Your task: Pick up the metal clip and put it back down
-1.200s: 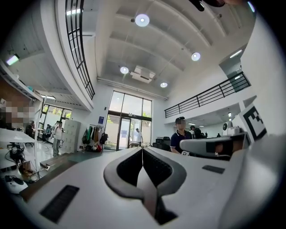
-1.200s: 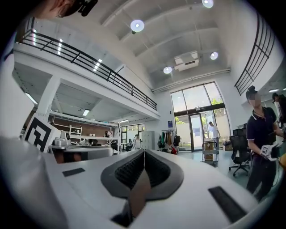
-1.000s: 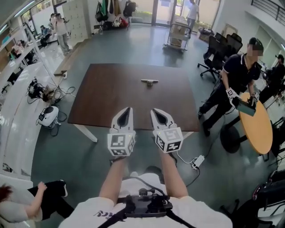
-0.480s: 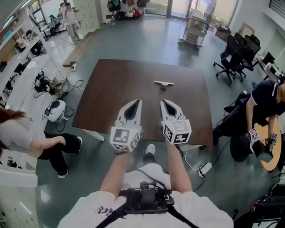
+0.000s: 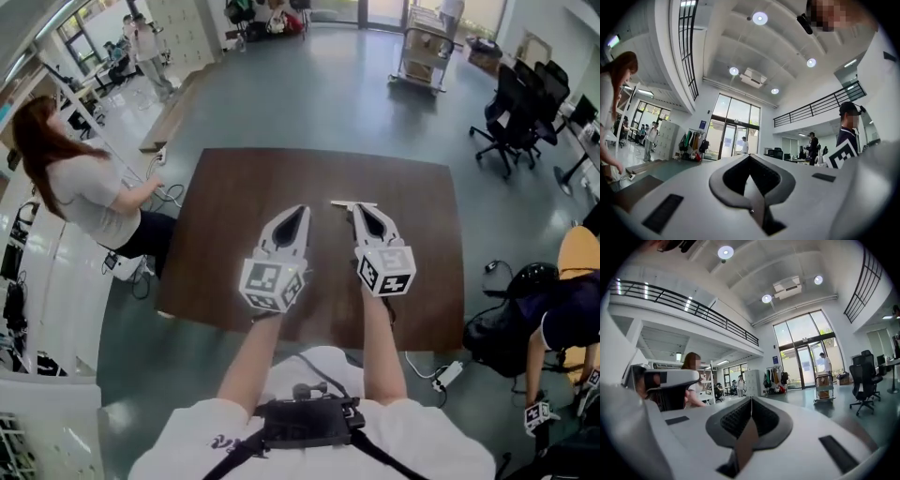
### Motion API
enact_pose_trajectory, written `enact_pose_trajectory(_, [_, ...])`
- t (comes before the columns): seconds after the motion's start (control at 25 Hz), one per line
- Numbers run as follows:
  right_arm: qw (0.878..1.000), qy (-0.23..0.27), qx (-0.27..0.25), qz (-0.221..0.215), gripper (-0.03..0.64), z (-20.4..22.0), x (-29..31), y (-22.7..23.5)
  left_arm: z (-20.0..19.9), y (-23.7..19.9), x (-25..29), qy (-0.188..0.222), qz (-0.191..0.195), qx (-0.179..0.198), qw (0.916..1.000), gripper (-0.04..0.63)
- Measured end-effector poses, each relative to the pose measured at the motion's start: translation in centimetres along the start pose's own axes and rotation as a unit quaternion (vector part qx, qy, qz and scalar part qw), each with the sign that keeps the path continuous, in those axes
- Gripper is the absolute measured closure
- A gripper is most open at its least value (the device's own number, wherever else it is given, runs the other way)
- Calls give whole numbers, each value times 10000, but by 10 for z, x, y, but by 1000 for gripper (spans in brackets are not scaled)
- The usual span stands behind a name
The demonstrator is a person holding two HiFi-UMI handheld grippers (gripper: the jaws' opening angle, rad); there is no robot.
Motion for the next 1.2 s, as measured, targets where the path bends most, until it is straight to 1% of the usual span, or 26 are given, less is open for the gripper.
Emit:
enact_pose_trajectory(0.08, [9997, -203, 88, 69, 609, 19, 17, 20, 12, -6, 24, -102, 35, 28, 9999, 586])
enact_pose_trajectory(0.16, [9985, -490, 130, 192, 609, 33, 35, 30, 23, -18, 40, -245, -8, 83, 9997, 586])
enact_pose_trajectory(0.28, [9957, -810, 259, 371, 609, 47, 55, 37, 41, -37, 58, -524, -20, -40, 9986, 586])
enact_pose_trajectory(0.36, [9921, -1057, 390, 556, 609, 60, 61, 39, 56, -46, 69, -822, 109, -91, 9965, 586])
enact_pose_trajectory(0.48, [9855, -1378, 531, 838, 609, 82, 76, 47, 83, -57, 92, -1377, 411, -142, 9895, 586])
enact_pose_trajectory(0.6, [9782, -1710, 599, 1012, 609, 105, 88, 56, 110, -61, 112, -1782, 654, -40, 9818, 586])
enact_pose_trajectory(0.76, [9687, -2134, 806, 976, 609, 135, 94, 72, 142, -59, 133, -2210, 872, -126, 9713, 586])
enact_pose_trajectory(0.84, [9640, -2341, 832, 948, 609, 148, 98, 83, 153, -57, 145, -2346, 936, -113, 9675, 586])
enact_pose_trajectory(0.92, [9601, -2478, 848, 980, 609, 161, 104, 91, 162, -58, 156, -2419, 943, -86, 9657, 586])
enact_pose_trajectory(1.08, [9531, -2648, 903, 1158, 609, 183, 119, 104, 179, -67, 172, -2451, 887, -124, 9654, 585])
enact_pose_trajectory(1.2, [9479, -2731, 959, 1330, 607, 194, 127, 115, 192, -69, 179, -2582, 899, -160, 9618, 586])
Point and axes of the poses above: the fingertips, and each gripper's own axes: x forward along the fingers, y to its right, z out of its underside, the point moved 10 cm from there along -x, backward along the fingers, and after that the axes turned 5 degrees about -z, right-handed, at the moved point
